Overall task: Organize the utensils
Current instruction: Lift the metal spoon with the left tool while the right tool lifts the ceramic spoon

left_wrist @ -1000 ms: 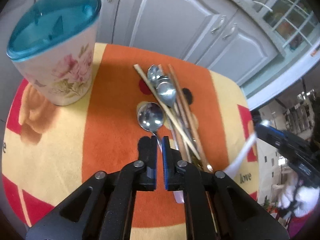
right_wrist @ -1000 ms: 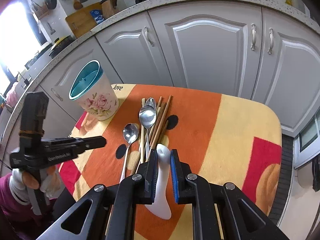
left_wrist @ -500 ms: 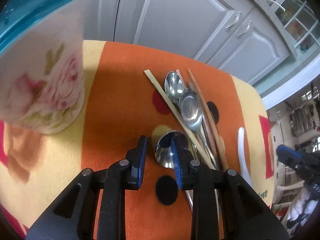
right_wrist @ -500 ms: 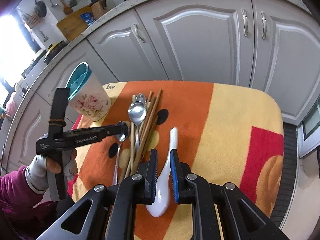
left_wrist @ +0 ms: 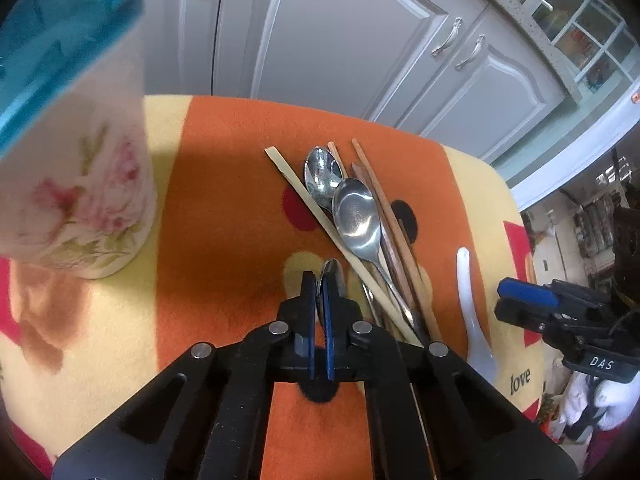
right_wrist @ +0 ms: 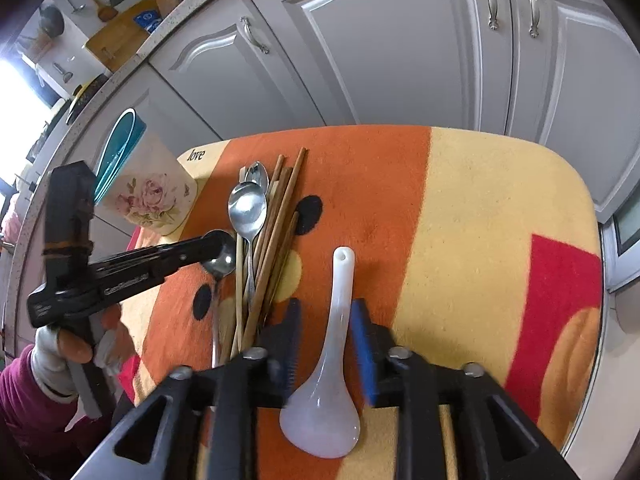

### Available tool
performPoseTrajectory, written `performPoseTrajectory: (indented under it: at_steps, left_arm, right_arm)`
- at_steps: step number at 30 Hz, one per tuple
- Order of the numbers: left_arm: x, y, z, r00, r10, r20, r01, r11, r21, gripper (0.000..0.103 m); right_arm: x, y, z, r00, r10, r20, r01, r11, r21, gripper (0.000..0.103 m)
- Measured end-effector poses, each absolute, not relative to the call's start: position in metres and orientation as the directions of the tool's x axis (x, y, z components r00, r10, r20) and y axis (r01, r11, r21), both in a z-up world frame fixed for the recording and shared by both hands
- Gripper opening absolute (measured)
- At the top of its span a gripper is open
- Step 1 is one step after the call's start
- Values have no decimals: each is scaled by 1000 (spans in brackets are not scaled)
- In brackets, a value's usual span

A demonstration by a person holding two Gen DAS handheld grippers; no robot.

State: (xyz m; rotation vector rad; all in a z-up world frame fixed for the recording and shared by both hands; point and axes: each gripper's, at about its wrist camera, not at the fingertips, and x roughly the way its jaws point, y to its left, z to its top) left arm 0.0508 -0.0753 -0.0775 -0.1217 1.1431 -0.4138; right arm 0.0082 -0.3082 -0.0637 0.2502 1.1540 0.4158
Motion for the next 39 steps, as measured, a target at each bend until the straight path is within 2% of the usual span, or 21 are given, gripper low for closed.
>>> performPoseTrajectory:
  at_steps: [6,14,16,18,22,39]
  left_arm:
    - [45,-64,-80,329,-410,-850,205,910,-360,1]
    - [29,-56,-63,334,-423,-842,224,904,-365,1]
    - [27,-54,-60,339,-421,-842,219,905,-365,1]
    - [26,-53,-58,338,-423,-841,217,904,-368,1]
    - [24,-57,-57,335,-431,-838,226,900,-373,1]
    - [-1,-51,-11,405,-469,-785,272,881,-386,2]
  right_arm:
    - [3,-320,-67,356,426,-832,-194,904,380,33]
    - [42,-304,-88,332,466,-820,-266,881,392,33]
    - [45,-305,-92,337,473,-814,-277,876,394,28]
    - [47,-305,-93,329,468,-820,-280,878,388,15]
    - [40,-296,-88,330,449,-830,-305,883,356,12]
    - [-26,-293,-3,505,440,-743,-364,889,279,10]
